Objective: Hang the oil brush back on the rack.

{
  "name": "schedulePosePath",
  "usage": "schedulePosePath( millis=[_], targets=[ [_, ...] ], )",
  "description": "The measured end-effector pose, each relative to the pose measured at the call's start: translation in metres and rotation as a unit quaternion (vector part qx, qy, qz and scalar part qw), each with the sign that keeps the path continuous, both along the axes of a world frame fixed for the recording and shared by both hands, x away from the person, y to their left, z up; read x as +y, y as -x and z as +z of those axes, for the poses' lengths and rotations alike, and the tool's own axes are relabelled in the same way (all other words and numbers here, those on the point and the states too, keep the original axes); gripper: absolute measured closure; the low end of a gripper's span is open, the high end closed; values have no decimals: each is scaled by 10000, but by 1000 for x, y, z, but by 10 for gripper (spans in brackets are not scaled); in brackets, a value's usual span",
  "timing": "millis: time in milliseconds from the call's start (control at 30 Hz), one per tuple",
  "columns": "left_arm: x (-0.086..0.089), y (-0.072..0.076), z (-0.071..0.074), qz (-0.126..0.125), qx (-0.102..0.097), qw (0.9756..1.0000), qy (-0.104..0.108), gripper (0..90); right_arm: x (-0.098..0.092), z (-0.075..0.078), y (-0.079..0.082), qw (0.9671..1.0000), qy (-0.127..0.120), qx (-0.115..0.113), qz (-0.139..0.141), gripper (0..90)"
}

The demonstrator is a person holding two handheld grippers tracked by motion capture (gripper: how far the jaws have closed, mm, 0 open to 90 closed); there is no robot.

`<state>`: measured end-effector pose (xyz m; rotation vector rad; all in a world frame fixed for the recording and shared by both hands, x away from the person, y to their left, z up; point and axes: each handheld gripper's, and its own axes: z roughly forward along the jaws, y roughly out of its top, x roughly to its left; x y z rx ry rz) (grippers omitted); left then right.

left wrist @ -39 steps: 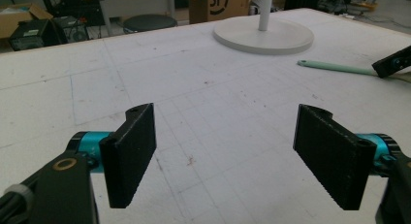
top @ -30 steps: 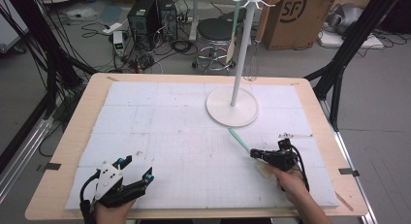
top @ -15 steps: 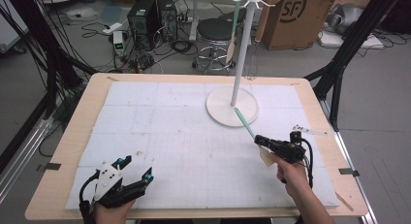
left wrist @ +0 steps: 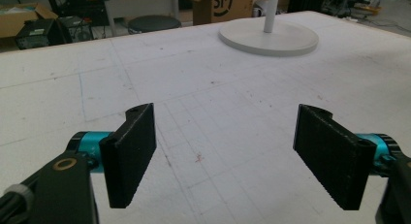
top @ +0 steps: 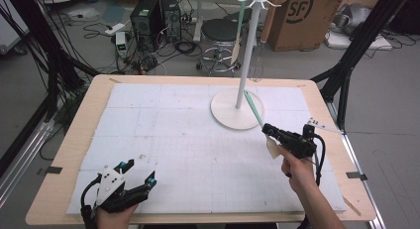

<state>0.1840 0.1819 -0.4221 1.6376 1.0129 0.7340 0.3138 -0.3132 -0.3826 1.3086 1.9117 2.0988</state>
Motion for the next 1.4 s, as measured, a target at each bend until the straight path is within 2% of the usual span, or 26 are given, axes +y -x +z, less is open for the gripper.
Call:
schedulePosePath(
  millis=[133, 300, 633, 967, 1167, 1400],
  targets=[
    [0, 0, 0, 2, 6, 10000, -3, 240, 1, 8, -1, 9997, -123, -197, -50, 838],
    [1, -1, -1, 9, 9, 10000, 11, 240, 4, 23, -5, 9990, -268, -338, -71, 838],
    [4, -1, -2, 68, 33, 10000, 47, 238, 9, 48, -16, 9957, -496, -744, -230, 837],
    [6, -2, -5, 108, 73, 9999, 68, 235, 12, 65, -32, 9937, -644, -887, -249, 837],
    [4, -3, -5, 107, 85, 9999, 28, 235, 13, 76, -37, 9899, -850, -1095, -304, 837],
    [6, -4, -6, 110, 106, 9999, 56, 235, 14, 88, -42, 9882, -874, -1204, -354, 837]
  ],
)
